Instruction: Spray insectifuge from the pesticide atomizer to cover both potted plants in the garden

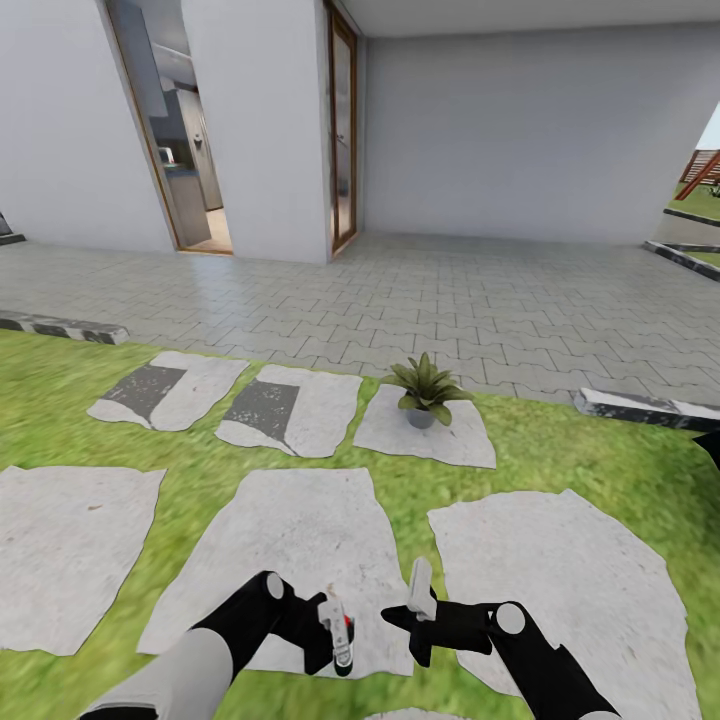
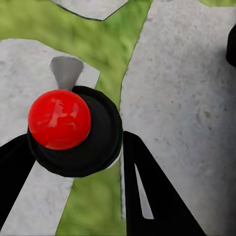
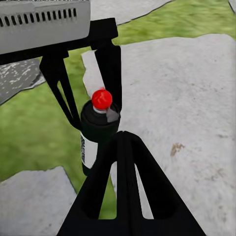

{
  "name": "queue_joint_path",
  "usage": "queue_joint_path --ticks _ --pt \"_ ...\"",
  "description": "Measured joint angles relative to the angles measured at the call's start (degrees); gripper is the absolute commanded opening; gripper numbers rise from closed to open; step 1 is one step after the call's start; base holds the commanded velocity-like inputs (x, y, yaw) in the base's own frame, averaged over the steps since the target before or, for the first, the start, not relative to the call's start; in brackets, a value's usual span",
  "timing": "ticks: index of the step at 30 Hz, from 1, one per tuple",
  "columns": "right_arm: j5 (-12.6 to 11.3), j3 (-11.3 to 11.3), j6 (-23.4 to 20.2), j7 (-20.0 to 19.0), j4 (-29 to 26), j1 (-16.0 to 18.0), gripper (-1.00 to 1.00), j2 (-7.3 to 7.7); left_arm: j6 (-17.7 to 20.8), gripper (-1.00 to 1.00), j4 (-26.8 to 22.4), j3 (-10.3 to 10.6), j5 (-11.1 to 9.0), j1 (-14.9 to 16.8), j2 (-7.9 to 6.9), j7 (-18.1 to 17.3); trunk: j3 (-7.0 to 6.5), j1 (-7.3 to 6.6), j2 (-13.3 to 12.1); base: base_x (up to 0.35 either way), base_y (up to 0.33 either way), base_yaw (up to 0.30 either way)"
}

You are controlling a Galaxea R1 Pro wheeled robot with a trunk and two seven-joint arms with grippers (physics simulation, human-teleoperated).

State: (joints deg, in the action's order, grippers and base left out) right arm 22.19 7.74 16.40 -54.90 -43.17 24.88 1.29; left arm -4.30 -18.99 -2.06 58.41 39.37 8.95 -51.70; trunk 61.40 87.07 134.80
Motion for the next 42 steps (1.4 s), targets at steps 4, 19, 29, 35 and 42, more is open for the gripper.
queue_joint_path --ticks 4,19,29,35,42 --pt "0.0 0.0 0.0 0.0 0.0 0.0 -1.0 0.0 -0.1 -1.0 0.0 0.0 0.0 0.0 0.49 0.0 0.0 0.0 0.0 0.0 0.0 0.0" --pt "0.0 0.0 0.0 0.0 0.0 0.0 -1.0 0.0 -0.5 -1.0 0.1 0.0 -0.9 -0.1 1.02 -0.1 0.0 0.0 0.0 0.0 0.0 0.0" --pt "0.0 0.0 0.0 0.0 0.0 0.0 -1.0 -0.13 -2.5 -1.0 0.9 0.0 -1.0 -0.2 1.02 -0.1 0.0 0.0 0.0 0.0 0.0 0.0" --pt "0.0 0.0 0.0 0.0 0.0 0.0 -1.0 -1.05 -2.7 -1.0 0.9 0.0 -1.0 -0.4 1.02 -0.1 0.0 0.0 0.0 0.0 0.0 0.0" --pt "-0.1 0.1 0.0 0.1 0.0 0.0 -1.0 -1.36 -3.2 -1.0 0.9 0.0 -1.1 -0.5 1.02 -0.1 0.0 0.0 0.0 0.0 0.0 0.0"
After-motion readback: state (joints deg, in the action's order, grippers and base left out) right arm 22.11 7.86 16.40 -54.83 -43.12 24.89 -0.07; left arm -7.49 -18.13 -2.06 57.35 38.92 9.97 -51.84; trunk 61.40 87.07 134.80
